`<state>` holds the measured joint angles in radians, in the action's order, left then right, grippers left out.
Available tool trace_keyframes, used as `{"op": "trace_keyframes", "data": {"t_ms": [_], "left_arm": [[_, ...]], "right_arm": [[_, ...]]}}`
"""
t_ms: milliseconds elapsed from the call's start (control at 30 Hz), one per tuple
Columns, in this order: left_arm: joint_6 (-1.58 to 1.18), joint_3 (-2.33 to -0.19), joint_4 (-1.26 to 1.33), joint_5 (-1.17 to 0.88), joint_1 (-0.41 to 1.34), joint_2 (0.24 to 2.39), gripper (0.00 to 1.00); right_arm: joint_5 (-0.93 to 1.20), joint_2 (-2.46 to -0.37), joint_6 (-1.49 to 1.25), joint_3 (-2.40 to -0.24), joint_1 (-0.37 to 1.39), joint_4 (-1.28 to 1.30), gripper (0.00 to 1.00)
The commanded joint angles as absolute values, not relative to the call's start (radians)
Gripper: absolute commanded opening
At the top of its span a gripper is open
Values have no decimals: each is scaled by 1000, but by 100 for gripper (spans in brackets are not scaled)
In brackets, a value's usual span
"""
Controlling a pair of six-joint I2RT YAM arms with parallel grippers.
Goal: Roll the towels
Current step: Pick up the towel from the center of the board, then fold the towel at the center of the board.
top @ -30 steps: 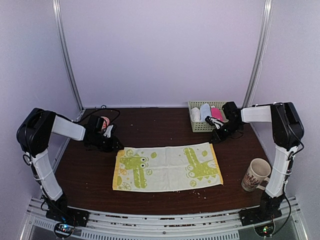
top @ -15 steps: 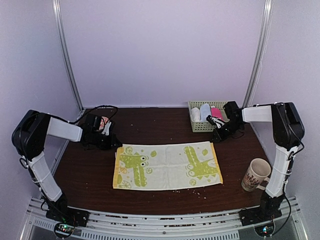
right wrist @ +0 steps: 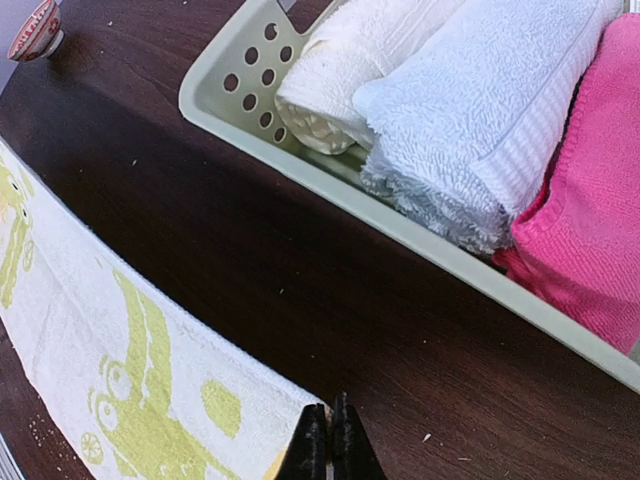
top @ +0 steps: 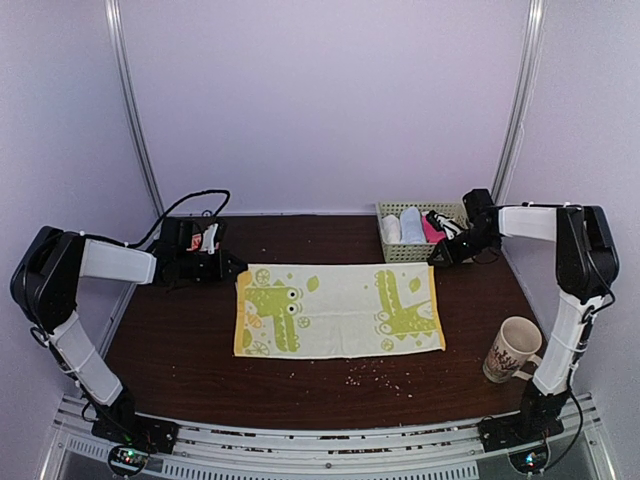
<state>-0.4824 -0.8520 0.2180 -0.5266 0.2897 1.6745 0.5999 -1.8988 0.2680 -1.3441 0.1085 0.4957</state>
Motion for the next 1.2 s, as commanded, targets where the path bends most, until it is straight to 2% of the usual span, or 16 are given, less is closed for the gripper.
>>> {"op": "trace_keyframes", "data": {"t_ms": [0,600,933,1167], "left_arm": [[-491,-860,253,-541,284,1659,0],[-370,-804,-14,-686,285,1569,0],[-304,-771,-148,-673,285,1531,0],[-299,-764,-193,-671,285,1541,0]], "right_arm": [[642,-1852,315,-1355,87,495,0],[797,-1679,556,-1161,87,673,0],[812,-1650,720,-1105,86,832,0],[813,-1654,748,-1063,88,843,0]]}}
